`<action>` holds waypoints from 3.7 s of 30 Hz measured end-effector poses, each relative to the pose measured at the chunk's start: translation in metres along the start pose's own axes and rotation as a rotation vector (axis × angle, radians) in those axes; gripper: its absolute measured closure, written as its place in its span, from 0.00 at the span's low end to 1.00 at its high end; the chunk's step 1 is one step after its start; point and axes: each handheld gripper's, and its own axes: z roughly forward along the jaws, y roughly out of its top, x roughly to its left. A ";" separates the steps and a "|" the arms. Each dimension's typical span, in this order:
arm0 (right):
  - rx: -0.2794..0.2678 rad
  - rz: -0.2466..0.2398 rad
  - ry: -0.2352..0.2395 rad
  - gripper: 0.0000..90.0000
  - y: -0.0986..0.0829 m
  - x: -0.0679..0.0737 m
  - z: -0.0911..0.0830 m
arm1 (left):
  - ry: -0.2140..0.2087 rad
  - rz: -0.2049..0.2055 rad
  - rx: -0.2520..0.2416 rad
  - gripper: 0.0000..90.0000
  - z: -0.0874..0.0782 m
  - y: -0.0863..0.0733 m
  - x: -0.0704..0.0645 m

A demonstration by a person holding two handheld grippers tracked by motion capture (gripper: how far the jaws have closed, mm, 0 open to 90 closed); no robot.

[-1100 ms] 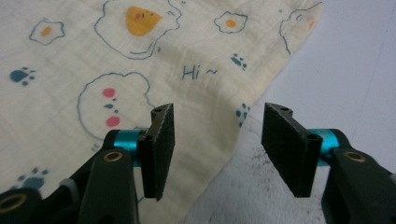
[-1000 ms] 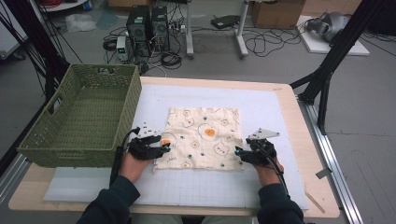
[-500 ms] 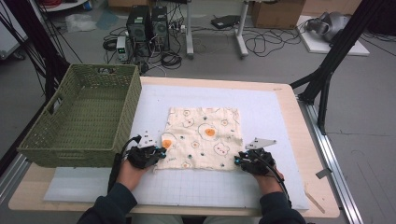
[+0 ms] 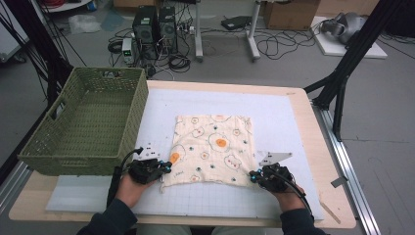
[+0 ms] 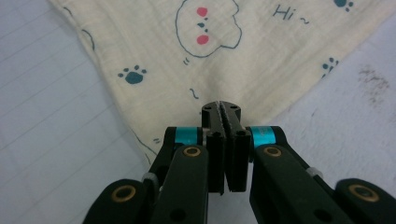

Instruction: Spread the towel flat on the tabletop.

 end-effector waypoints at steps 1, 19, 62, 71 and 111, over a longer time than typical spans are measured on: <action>0.004 -0.002 0.009 0.99 -0.002 0.001 -0.002 | -0.005 0.002 0.002 0.97 -0.001 -0.001 -0.001; -0.077 -0.083 0.087 0.73 0.020 0.027 0.014 | 0.026 -0.085 -0.103 0.57 0.011 0.030 0.016; -0.139 0.208 -0.221 0.67 0.057 -0.069 0.032 | 0.238 -0.107 -0.127 0.49 0.065 0.068 0.060; -0.008 0.186 -0.319 0.97 0.080 -0.090 0.067 | 0.138 -0.096 -0.175 0.42 0.052 0.071 0.047; -0.314 0.101 -0.206 0.12 0.015 -0.052 -0.012 | -0.046 -0.060 -0.327 0.25 0.007 0.037 0.033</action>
